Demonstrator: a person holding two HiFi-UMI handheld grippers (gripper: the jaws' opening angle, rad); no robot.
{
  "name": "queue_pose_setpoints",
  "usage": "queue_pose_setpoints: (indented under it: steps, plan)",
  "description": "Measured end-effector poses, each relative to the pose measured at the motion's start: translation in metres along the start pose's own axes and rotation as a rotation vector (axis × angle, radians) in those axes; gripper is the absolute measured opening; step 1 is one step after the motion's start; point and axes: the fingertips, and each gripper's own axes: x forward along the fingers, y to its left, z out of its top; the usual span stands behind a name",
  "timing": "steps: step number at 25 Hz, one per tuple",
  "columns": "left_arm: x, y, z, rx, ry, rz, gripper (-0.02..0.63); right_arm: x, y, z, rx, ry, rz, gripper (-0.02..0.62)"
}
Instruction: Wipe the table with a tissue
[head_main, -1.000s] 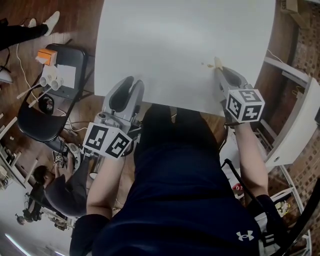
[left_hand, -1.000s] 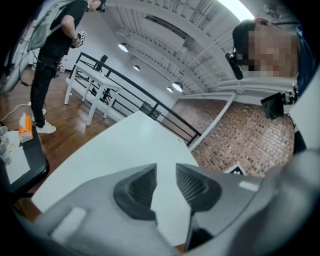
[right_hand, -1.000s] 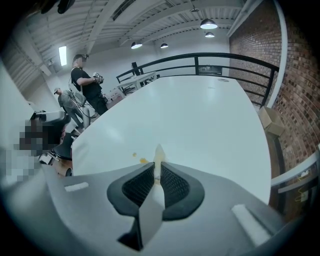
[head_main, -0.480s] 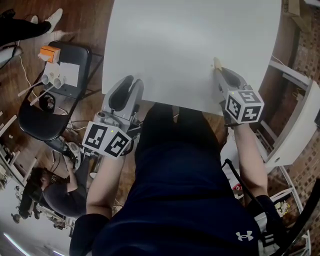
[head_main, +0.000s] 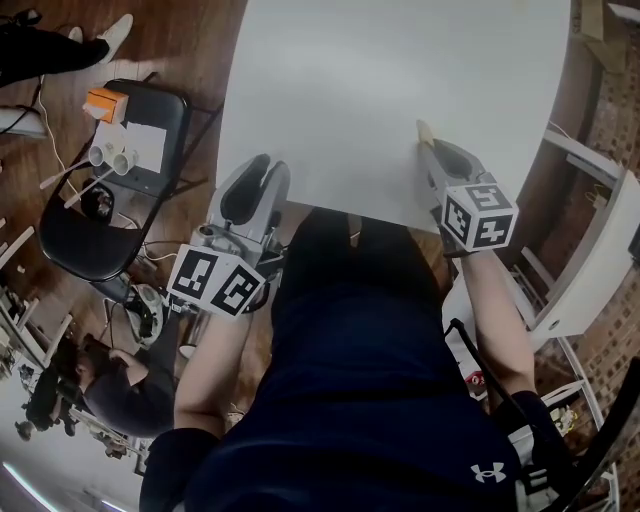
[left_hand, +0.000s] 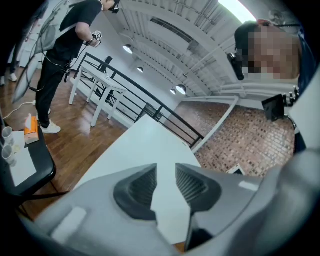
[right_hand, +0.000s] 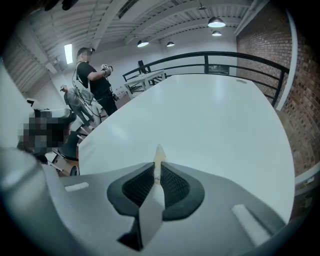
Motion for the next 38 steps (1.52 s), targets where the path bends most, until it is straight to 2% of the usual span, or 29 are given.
queue_pose_setpoints:
  steps: [12, 30, 38]
  plan:
    - [-0.009, 0.017, 0.002, -0.027, -0.004, 0.021, 0.117, 0.021, 0.042, 0.009, -0.034, 0.018, 0.065, 0.044]
    - [-0.051, 0.041, 0.002, -0.083, -0.090, 0.126, 0.117, 0.044, 0.088, 0.021, -0.135, 0.051, 0.171, 0.044]
    - [-0.059, 0.040, 0.002, -0.073, -0.106, 0.135, 0.117, 0.041, 0.089, 0.022, -0.101, 0.034, 0.183, 0.044]
